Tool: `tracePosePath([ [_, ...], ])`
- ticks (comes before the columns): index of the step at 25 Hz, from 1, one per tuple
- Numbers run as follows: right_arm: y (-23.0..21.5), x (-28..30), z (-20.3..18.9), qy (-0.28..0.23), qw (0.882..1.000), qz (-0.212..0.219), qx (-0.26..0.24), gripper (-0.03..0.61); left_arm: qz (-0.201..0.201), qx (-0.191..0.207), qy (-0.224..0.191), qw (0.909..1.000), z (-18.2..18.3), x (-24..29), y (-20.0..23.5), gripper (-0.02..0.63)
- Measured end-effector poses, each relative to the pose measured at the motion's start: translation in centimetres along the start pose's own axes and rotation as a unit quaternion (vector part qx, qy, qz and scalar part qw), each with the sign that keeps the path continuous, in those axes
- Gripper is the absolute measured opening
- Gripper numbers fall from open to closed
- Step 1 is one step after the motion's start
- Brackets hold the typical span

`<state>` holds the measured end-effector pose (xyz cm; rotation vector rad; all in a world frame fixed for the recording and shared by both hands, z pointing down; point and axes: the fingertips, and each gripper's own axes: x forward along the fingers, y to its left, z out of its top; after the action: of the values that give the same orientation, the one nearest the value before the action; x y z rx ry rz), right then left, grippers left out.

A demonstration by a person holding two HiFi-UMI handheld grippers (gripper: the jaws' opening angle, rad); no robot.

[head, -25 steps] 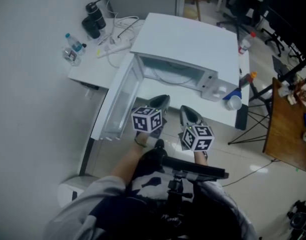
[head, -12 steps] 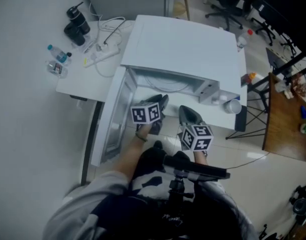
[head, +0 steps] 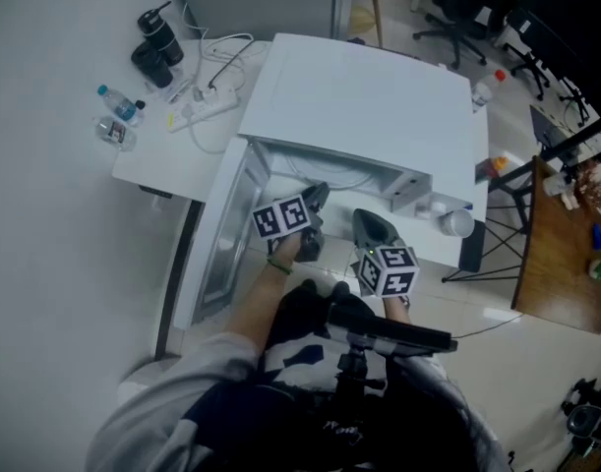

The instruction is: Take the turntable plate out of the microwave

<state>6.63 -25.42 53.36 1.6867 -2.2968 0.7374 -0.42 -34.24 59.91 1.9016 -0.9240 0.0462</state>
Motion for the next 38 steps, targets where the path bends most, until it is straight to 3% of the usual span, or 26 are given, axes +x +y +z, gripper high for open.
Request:
tracePosePath([
  [4, -0.8, -0.1, -0.2, 0.004, 1.0, 0.002, 0.005, 0.009, 0.002, -0.058, -0.017, 0.9982, 0.7, 1.1, 0.5, 0.123],
  [11, -1.7, -0.3, -0.9, 0.017, 1.0, 0.005, -0.003, 0.009, -0.002, -0.099, -0.036, 0.9944, 0.9, 1.5, 1.2, 0.123],
  [20, -1.4, -0.3, -1.9, 0.033, 0.999, 0.018, -0.013, 0.009, -0.026, -0.179, -0.069, 0.981, 0.9, 0.7, 1.2, 0.057],
  [31, -0.6, 1.0, -3.9, 0.059, 0.997, 0.037, 0.023, 0.014, -0.034, -0.171, -0.059, 0.9829, -1.7, -2.3, 0.9, 0.057],
  [33, -0.4, 1.3, -4.7, 0.071, 0.995, 0.052, 0.038, 0.038, -0.036, -0.168, -0.059, 0.9834, -1.7, -2.5, 0.6, 0.057],
  [36, -0.3, 1.7, -5.4, 0.081, 0.991, 0.074, 0.076, 0.124, -0.034, -0.165, -0.052, 0.9843, -2.2, -3.0, 0.5, 0.057],
  [38, -0.3, 1.9, -5.7, 0.084, 0.988, 0.085, 0.1, 0.14, -0.034, -0.166, -0.051, 0.9843, -2.7, -3.5, 0.5, 0.057],
])
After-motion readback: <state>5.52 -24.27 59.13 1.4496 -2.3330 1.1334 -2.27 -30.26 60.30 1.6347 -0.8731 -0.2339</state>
